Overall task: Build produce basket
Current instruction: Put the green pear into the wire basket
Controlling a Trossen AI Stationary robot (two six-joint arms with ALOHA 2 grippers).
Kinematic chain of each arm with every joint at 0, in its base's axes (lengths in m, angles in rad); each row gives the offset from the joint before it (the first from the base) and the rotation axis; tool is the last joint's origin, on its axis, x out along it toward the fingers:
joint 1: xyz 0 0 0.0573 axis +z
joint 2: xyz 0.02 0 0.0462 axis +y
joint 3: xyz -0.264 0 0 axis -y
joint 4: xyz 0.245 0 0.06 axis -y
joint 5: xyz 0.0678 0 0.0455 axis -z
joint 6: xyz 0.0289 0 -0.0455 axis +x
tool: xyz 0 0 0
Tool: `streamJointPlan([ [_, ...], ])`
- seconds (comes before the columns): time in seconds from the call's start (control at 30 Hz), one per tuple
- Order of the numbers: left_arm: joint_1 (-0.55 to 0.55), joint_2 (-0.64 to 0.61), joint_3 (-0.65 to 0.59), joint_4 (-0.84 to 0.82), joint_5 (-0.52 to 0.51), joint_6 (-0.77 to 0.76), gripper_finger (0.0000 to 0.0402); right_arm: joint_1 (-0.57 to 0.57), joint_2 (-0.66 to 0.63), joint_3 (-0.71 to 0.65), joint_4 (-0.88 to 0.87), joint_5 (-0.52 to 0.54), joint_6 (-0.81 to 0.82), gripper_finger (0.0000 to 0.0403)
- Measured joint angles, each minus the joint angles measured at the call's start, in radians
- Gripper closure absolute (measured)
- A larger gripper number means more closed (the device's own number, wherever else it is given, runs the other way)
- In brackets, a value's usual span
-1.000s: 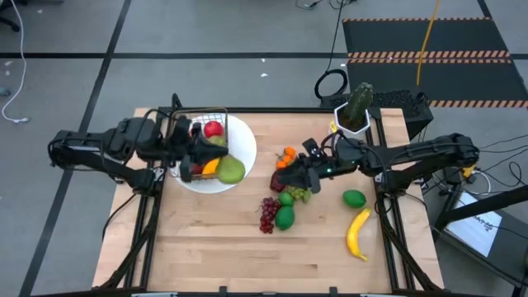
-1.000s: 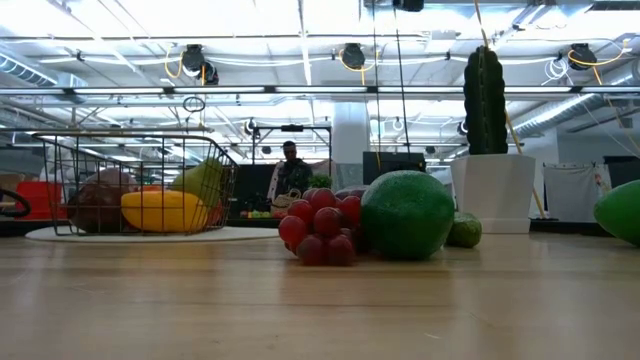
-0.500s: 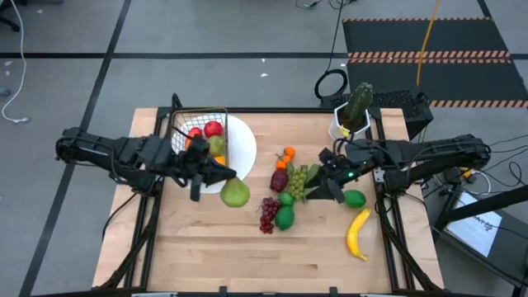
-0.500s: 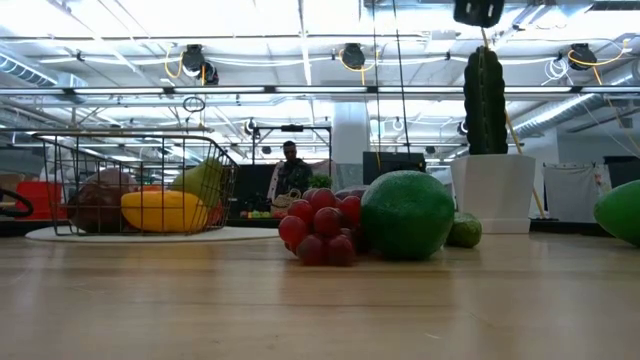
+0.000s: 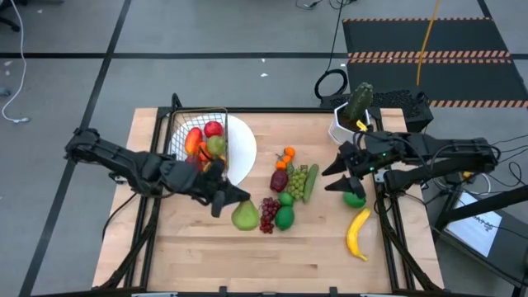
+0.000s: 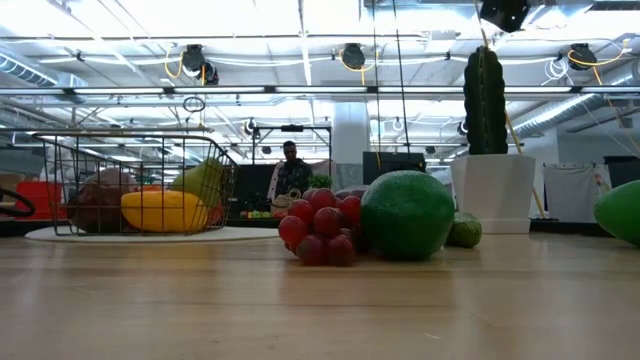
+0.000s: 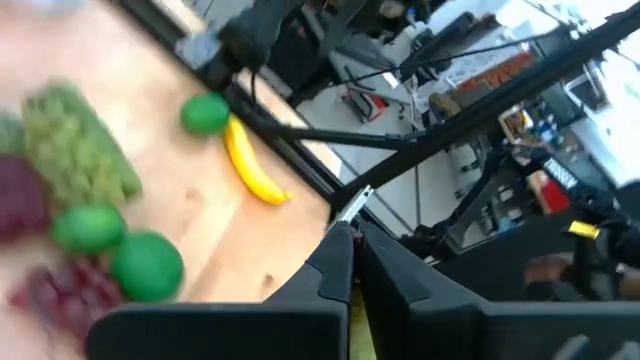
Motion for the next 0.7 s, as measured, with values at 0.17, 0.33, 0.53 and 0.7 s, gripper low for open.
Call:
streamJointPlan([
  [0.17,-0.021,0.057,0.0,0.02,0.0,-0.247,0.0394,-0.01,-0.04,0.0,-0.038,-0.005,-0.025,0.0122],
  [0.33,-0.046,0.104,0.0,0.029,0.001,-0.46,0.038,-0.01,-0.076,0.0,-0.039,-0.01,-0.048,0.0122],
  [0.53,-0.055,0.145,0.0,0.023,0.003,-0.627,0.0395,-0.01,-0.113,0.0,-0.038,-0.037,-0.066,0.0122],
  [0.7,-0.053,0.173,0.0,0.019,0.006,-0.709,0.0385,-0.01,-0.122,0.0,-0.038,-0.037,-0.066,0.0122],
])
